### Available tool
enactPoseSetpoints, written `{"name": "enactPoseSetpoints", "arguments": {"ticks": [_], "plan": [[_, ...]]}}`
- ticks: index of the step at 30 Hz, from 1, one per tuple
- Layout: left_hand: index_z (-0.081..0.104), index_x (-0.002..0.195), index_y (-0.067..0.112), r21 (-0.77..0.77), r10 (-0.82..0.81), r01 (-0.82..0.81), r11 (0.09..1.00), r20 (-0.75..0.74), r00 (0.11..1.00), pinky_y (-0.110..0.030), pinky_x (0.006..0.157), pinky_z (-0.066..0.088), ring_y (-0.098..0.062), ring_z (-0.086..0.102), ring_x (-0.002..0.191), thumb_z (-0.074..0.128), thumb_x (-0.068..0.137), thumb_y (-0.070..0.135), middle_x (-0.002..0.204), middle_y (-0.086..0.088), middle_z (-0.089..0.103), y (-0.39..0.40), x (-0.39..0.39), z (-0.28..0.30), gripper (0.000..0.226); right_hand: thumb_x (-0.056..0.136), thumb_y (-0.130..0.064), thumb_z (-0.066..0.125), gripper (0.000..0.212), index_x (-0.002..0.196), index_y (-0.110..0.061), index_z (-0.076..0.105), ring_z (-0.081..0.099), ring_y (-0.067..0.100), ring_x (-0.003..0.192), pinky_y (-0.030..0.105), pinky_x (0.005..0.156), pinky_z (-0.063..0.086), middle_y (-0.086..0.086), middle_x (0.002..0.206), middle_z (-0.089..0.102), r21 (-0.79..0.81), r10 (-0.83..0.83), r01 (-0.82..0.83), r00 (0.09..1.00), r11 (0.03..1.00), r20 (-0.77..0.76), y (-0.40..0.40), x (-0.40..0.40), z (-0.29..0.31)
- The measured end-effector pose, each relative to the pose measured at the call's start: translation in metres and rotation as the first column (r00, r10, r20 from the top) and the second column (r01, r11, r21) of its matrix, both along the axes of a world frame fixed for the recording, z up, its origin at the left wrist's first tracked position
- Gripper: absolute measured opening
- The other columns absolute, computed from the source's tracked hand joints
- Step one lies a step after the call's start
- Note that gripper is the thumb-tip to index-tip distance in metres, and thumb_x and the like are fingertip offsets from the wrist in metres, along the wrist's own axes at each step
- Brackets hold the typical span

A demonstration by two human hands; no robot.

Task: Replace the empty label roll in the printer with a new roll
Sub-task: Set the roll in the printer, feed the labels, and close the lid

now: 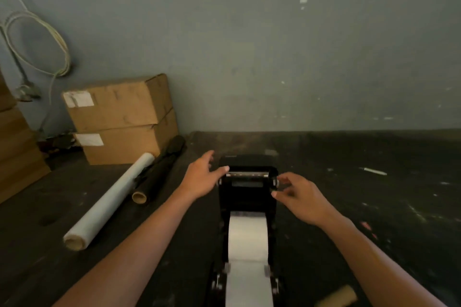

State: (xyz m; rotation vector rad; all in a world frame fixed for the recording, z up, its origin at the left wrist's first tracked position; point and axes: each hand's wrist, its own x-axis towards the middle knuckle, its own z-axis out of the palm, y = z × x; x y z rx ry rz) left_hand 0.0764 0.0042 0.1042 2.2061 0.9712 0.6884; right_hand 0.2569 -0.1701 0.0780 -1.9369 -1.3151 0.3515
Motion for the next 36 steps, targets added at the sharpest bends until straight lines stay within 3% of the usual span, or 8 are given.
{"name": "enactPoseSetpoints", "arguments": {"ticks": [6, 11, 14, 17, 21, 24, 33, 36], "plan": [[0.028, 0.149, 0.01, -0.308, 0.143, -0.141, 0.941, -0.014, 0.99, -0.037, 0.112, 0.027, -0.028, 0.03, 0.142, 0.049, 0.093, 0.05, 0.155, -0.008, 0.031, 0.038, 0.044, -0.014, 0.071, 0.087, -0.038, 0.061, 0.064, 0.143, -0.018, 0.035, 0.047, 0.018, 0.128, 0.032, 0.103, 0.042, 0.005, 0.144, 0.045, -0.072, -0.06, 0.057, 0.997, 0.996, -0.051, 0.023, 0.026, -0.001], [0.045, 0.14, 0.014, -0.56, 0.219, -0.166, 0.812, 0.03, 0.975, -0.039, 0.108, 0.036, -0.026, 0.045, 0.131, 0.048, 0.089, 0.061, 0.142, -0.006, 0.05, 0.059, 0.058, -0.031, 0.069, 0.092, -0.041, 0.053, 0.066, 0.147, -0.017, 0.026, 0.037, 0.019, 0.137, 0.033, 0.111, 0.032, 0.004, 0.149, 0.039, -0.086, -0.025, 0.013, 0.989, 0.996, -0.143, 0.05, 0.042, -0.009], [0.053, 0.13, 0.018, -0.56, 0.192, -0.134, 0.817, 0.045, 0.98, -0.031, 0.098, 0.037, -0.018, 0.054, 0.117, 0.047, 0.096, 0.044, 0.127, 0.002, 0.059, 0.059, 0.066, -0.037, 0.044, 0.094, -0.042, 0.048, 0.063, 0.148, -0.017, 0.026, 0.037, 0.019, 0.137, 0.029, 0.11, 0.029, 0.002, 0.15, 0.039, -0.063, 0.0, -0.013, 0.979, 0.998, -0.202, 0.069, 0.052, -0.009], [0.053, 0.12, 0.029, -0.603, 0.211, -0.094, 0.792, 0.126, 0.969, -0.03, 0.095, 0.039, -0.012, 0.056, 0.102, 0.043, 0.099, 0.031, 0.108, 0.006, 0.062, 0.057, 0.075, -0.044, 0.023, 0.093, -0.05, 0.043, 0.069, 0.15, -0.02, 0.017, 0.038, 0.021, 0.137, 0.037, 0.114, 0.03, 0.002, 0.154, 0.032, -0.077, 0.002, -0.025, 0.958, 0.997, -0.286, 0.086, 0.061, -0.019], [0.053, 0.122, 0.027, -0.686, 0.309, -0.053, 0.725, 0.255, 0.916, -0.033, 0.084, 0.048, -0.019, 0.061, 0.104, 0.047, 0.097, 0.027, 0.112, -0.002, 0.065, 0.054, 0.077, -0.052, 0.026, 0.096, -0.038, 0.045, 0.064, 0.15, -0.029, 0.013, 0.037, 0.02, 0.138, 0.041, 0.114, 0.031, 0.0, 0.155, 0.032, -0.046, -0.009, -0.013, 0.897, 0.999, -0.442, 0.089, 0.058, -0.037], [0.052, 0.124, 0.026, -0.712, 0.306, -0.013, 0.702, 0.285, 0.908, -0.035, 0.085, 0.049, -0.023, 0.062, 0.107, 0.048, 0.097, 0.027, 0.118, -0.008, 0.064, 0.053, 0.075, -0.053, 0.028, 0.098, -0.036, 0.042, 0.06, 0.149, -0.035, 0.013, 0.035, 0.02, 0.138, 0.038, 0.115, 0.027, -0.002, 0.154, 0.031, -0.026, -0.033, 0.021, 0.809, 0.999, -0.587, 0.083, 0.051, -0.044], [0.038, 0.141, 0.031, -0.608, 0.236, 0.01, 0.794, 0.322, 0.917, -0.038, 0.107, 0.038, -0.017, 0.052, 0.12, 0.046, 0.097, 0.033, 0.13, 0.002, 0.055, 0.034, 0.05, -0.07, 0.045, 0.086, -0.058, 0.043, 0.067, 0.146, -0.03, 0.032, 0.037, 0.02, 0.137, 0.04, 0.111, 0.028, -0.002, 0.15, 0.04, -0.011, -0.122, 0.149, 0.766, 0.989, -0.631, 0.054, 0.018, -0.049], [0.032, 0.144, 0.034, -0.546, 0.183, 0.065, 0.835, 0.387, 0.904, -0.03, 0.105, 0.032, -0.012, 0.046, 0.124, 0.046, 0.098, 0.031, 0.134, 0.008, 0.049, 0.013, 0.032, -0.079, 0.048, 0.094, -0.047, 0.04, 0.052, 0.141, -0.024, 0.041, 0.039, 0.021, 0.134, 0.04, 0.109, 0.029, -0.006, 0.138, 0.049, 0.002, -0.153, 0.208, 0.727, 0.978, -0.67, 0.039, 0.006, -0.05]]}}
